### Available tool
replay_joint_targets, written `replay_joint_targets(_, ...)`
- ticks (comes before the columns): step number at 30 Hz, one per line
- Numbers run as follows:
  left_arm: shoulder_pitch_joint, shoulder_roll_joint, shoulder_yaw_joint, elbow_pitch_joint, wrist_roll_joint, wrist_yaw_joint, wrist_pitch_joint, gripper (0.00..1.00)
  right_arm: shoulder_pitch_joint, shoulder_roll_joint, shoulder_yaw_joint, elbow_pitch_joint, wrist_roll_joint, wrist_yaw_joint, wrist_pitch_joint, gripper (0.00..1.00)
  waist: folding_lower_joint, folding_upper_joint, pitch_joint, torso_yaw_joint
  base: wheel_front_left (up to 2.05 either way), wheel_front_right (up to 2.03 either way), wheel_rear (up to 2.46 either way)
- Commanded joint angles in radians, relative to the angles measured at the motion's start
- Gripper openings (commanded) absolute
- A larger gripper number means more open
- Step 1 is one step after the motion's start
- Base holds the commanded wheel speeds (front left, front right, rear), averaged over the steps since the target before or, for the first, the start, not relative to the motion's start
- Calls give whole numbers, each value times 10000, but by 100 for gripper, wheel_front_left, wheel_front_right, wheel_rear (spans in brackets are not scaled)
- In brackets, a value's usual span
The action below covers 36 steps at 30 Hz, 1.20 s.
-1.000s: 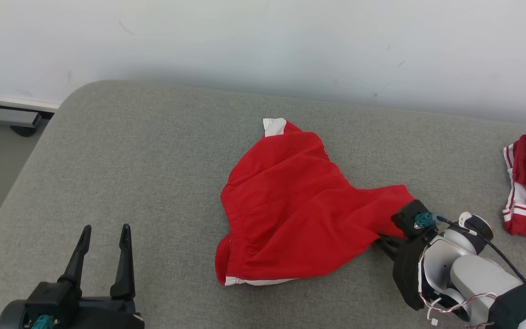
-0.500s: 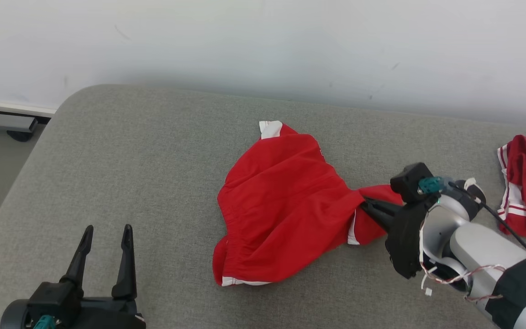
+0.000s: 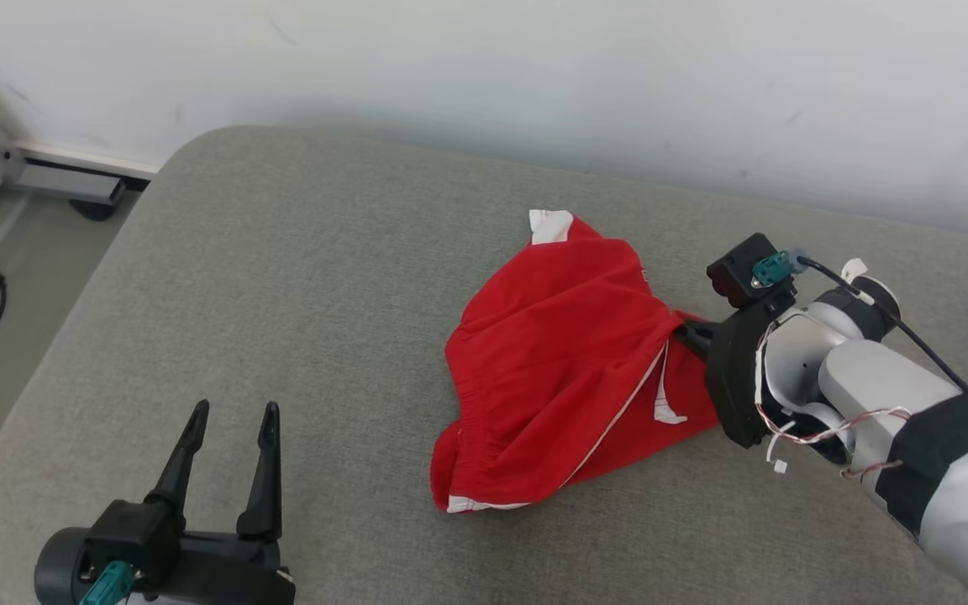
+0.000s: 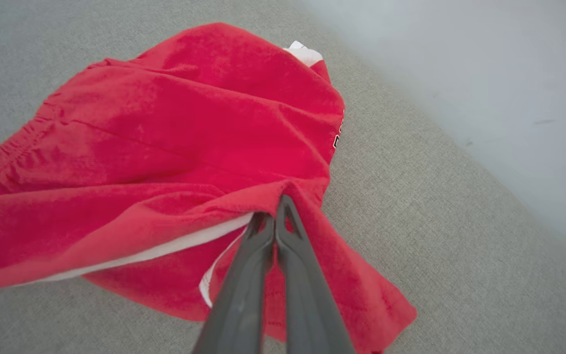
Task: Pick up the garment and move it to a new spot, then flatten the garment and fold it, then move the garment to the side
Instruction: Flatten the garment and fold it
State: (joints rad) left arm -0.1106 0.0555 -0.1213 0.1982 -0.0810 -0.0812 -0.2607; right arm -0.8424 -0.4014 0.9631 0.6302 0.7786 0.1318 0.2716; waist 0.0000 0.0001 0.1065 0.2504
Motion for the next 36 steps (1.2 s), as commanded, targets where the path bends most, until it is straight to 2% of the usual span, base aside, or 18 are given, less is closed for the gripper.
replay_joint_targets(1,-103,3,-14,28,8,-50,-57,100,-124,71,36,102,110,-24,-64,0,0,-1,78,193,0,0,0)
replay_joint_targets(12,-275,-17,-379,209,-105,-33,-57,100,-884,682,1093,2521,744,-24,-965,0,0,-1,83,737,0,0,0)
replay_joint_targets(13,-272,-18,-405,212,-112,-23,-55,100,-948,720,1172,2694,724,-24,-1139,5,0,-1,82,761,0,0,0)
replay_joint_targets(14,-271,-20,-426,219,-125,-10,-57,100,-986,764,1253,2851,716,-24,-1308,37,0,-1,80,774,0,0,0)
replay_joint_targets(15,-278,-21,-440,233,-136,-9,-57,100,-1016,806,1324,2996,738,-24,-1461,49,0,-1,77,782,0,0,0)
replay_joint_targets(16,-285,-22,-451,242,-143,0,-55,100,-1058,842,1401,3146,751,-24,-1597,100,0,-1,77,781,0,0,0)
replay_joint_targets(24,-173,-25,-324,221,-111,69,-55,100,-1234,801,1742,3953,1014,-24,-2474,100,0,-1,-20,422,0,0,0)
replay_joint_targets(36,-7,12,-97,90,25,34,-56,100,-1002,248,1632,4013,1709,-24,-3743,100,0,-1,-41,-508,0,0,0)
